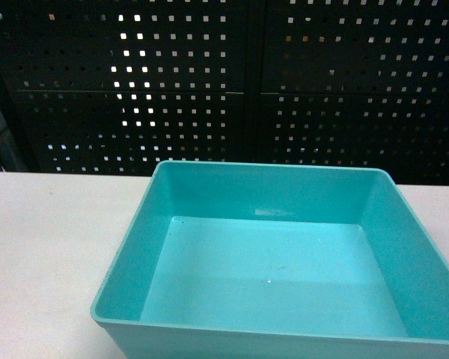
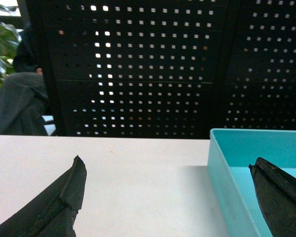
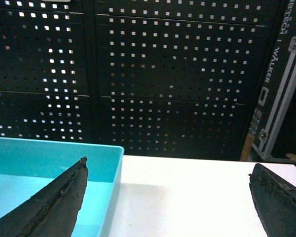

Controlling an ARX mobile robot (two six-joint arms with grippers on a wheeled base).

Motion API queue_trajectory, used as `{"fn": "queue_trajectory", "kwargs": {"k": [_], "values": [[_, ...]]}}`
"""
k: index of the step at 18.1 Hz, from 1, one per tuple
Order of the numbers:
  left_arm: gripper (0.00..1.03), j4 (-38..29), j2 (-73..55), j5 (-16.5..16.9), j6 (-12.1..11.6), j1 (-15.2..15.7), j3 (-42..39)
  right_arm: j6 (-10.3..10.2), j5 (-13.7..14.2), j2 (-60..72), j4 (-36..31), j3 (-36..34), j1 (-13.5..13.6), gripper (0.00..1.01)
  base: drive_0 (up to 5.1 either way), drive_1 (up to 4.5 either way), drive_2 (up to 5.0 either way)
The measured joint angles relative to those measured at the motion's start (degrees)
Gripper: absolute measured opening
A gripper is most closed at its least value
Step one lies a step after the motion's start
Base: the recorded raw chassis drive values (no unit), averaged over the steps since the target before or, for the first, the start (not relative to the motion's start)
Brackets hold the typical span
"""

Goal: Stack blue boxes stably on right

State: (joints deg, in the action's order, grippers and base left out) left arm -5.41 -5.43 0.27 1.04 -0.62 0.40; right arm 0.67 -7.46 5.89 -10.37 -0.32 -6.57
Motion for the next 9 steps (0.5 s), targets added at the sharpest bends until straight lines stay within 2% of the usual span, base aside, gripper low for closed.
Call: {"fn": "queue_trajectory", "kwargs": {"k": [2,5,6,7,8,9], "values": [[0.98,-3.37,-4.44,2.12,0.02,0.26,0.35,0.31,-1.53,6.12,-6.03,0.0,-1.73,0.98,0.0,0.0,0.0],[0.98,-8.68,-10.84,3.67,-0.83,-0.17,0.52,0.42,-2.34,15.3,-14.12,0.2,-1.55,0.98,0.0,0.0,0.0],[0.98,-11.72,-16.65,6.25,-1.25,0.85,1.81,0.17,-2.45,22.01,-18.38,1.09,-0.61,0.98,0.0,0.0,0.0],[0.98,-13.22,-22.67,9.03,-0.79,2.82,5.42,0.26,-1.29,27.5,-17.68,2.12,1.2,0.98,0.0,0.0,0.0],[0.98,-13.05,-29.2,11.63,-0.15,4.59,11.85,0.33,-0.15,33.44,-16.46,5.84,3.76,0.98,0.0,0.0,0.0],[0.98,-12.74,-34.23,14.43,0.42,4.31,17.38,0.46,1.14,37.9,-18.23,10.97,5.6,0.98,0.0,0.0,0.0]]}}
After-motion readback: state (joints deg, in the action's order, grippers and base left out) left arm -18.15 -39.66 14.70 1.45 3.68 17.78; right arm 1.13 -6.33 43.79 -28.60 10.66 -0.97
